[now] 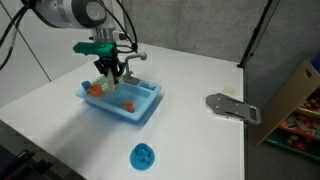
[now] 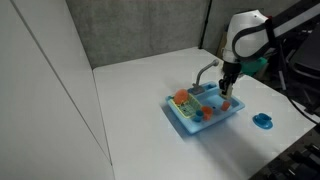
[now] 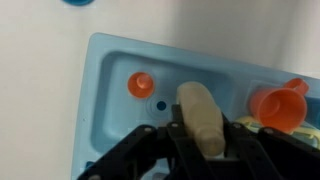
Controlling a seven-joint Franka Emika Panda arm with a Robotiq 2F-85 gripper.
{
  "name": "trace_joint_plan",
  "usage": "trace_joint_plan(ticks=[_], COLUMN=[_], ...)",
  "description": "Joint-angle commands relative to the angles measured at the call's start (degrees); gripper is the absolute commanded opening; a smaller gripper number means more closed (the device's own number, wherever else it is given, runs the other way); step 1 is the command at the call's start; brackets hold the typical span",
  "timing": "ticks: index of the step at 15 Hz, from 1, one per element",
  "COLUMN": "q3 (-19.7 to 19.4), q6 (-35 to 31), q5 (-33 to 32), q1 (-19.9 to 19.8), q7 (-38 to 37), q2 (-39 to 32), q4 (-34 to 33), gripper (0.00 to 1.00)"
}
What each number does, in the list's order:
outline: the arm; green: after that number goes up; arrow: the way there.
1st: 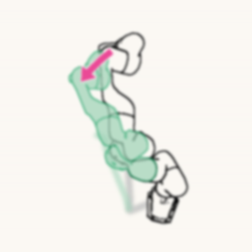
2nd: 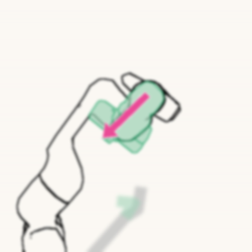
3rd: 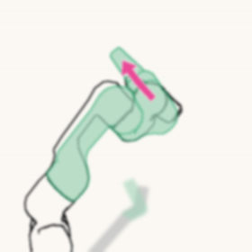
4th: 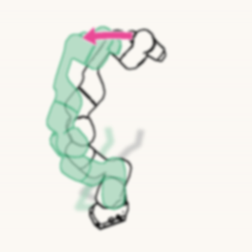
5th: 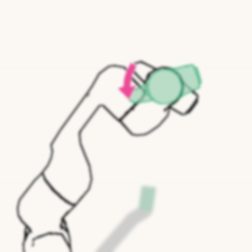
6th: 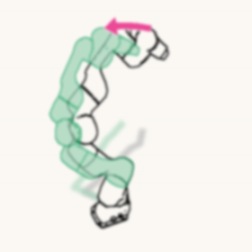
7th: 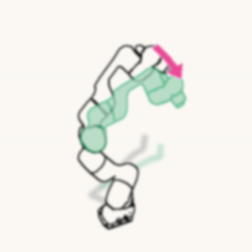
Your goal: Pick up the detergent and put it in the sink
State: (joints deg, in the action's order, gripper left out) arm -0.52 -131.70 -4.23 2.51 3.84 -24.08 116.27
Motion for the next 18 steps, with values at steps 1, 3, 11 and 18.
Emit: trace_joint_plan(ticks=[1, 3, 11, 18], q3=[0.5, 0.5, 0.9, 1.2], q6=[0.1, 0.2, 4.4, 3.7], q5=[-0.3, -0.3, 1.5, 3.0], q1=[-0.5, -0.5, 0.5, 0.2], q7=[-0.2, -0.2, -5.7, -6.5], q2=[0.0, 0.0, -5.5, -11.2], q4=[-0.1, -0.2, -6.1, -11.1], gripper=[0.32, 0.09, 0.10, 0.10])
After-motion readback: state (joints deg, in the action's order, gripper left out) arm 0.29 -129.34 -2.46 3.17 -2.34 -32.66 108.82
